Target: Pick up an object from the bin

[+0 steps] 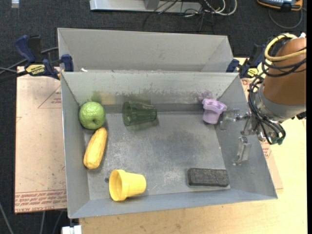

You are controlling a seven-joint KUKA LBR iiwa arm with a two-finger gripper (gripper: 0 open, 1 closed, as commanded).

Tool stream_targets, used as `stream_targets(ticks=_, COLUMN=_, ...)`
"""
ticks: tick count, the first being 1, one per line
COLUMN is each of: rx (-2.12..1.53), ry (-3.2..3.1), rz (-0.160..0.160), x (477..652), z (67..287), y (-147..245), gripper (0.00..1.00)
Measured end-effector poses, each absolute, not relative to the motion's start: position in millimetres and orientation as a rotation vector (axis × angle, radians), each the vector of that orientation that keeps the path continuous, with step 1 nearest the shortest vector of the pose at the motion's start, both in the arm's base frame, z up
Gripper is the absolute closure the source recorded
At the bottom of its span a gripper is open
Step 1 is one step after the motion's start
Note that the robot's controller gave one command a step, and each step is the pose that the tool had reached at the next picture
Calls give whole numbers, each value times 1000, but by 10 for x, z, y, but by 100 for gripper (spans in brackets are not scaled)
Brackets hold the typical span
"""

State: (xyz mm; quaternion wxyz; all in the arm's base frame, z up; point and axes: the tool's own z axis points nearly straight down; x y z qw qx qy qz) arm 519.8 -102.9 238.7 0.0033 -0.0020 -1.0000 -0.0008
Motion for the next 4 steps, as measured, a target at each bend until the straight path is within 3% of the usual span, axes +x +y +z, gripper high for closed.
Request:
stream_targets(ticks=1, rx=-1, ry=-3143, rz=0, x=5211, z=2434, y=-1024, gripper=0)
stream_targets(ticks=2, rx=-38, ry=-3147, rz=1, x=5104, z=2005, y=-886, gripper=0)
stream_targets(ticks=3, rx=-41, ry=-3146, rz=-1, x=4846, z=1415, y=-811, gripper=0)
stream_targets(ticks=4, rx=-196, ry=-3138, rz=-2, x=4910, z=1120, y=-695, gripper=0)
